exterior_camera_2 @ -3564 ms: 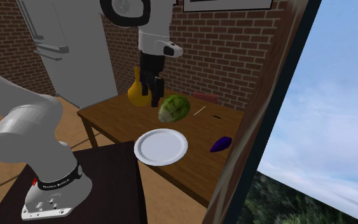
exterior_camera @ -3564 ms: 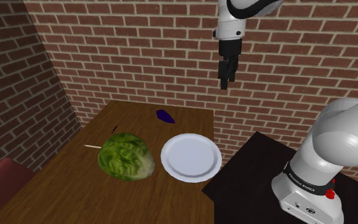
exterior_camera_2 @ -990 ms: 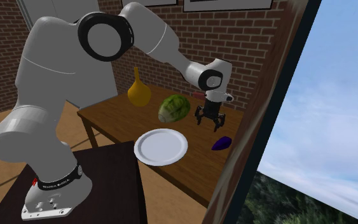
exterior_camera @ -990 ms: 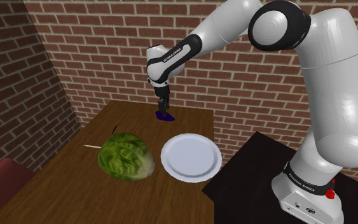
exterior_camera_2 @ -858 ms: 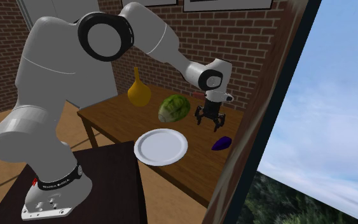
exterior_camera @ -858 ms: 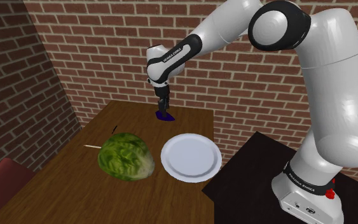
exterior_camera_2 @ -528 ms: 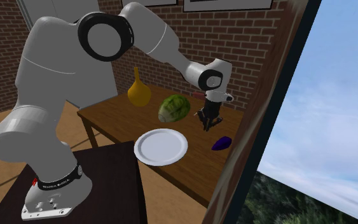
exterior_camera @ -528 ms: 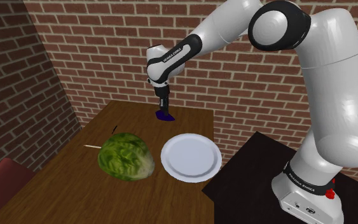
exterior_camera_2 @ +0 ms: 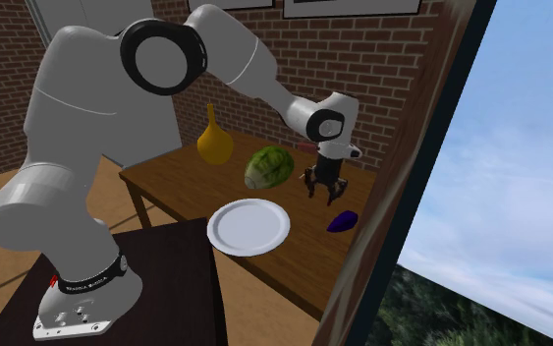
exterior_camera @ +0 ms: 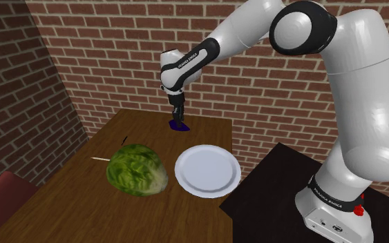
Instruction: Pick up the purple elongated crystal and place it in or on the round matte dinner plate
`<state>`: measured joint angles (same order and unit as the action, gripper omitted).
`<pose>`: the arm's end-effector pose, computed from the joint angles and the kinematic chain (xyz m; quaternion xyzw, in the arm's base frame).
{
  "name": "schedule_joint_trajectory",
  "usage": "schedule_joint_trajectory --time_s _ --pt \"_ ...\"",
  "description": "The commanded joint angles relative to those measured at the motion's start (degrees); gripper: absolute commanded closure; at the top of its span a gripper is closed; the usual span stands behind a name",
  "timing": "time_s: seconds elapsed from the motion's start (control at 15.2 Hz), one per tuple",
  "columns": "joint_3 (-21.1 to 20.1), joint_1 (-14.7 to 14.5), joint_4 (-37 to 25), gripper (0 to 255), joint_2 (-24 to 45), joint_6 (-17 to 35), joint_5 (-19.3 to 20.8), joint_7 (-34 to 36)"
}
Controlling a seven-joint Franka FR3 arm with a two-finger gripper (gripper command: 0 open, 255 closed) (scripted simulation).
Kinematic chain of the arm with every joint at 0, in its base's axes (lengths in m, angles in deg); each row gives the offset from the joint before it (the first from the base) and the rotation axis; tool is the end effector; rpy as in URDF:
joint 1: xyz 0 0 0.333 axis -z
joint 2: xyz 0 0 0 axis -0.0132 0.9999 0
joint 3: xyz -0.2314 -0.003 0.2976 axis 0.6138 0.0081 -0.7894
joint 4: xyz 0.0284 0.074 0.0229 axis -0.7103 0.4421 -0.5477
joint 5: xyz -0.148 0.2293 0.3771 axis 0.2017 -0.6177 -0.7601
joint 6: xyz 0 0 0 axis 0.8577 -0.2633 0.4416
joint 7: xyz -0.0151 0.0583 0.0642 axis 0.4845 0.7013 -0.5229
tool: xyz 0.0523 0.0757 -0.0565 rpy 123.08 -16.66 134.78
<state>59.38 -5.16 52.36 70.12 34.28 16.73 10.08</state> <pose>0.7430 0.1198 0.2678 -0.9389 -0.3372 0.0669 0.0144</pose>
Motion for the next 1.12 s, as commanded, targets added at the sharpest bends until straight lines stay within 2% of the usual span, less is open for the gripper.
schedule_joint_trajectory --time_s 0.0,0.4,1.06 --pt "0.6 0.6 1.1 0 0.9 5.2 -0.6 1.4" --pt "2.8 2.7 3.3 0 5.4 23.5 -3.2 6.3" --pt "2.8 2.6 1.1 0 10.5 26.4 -3.1 6.3"
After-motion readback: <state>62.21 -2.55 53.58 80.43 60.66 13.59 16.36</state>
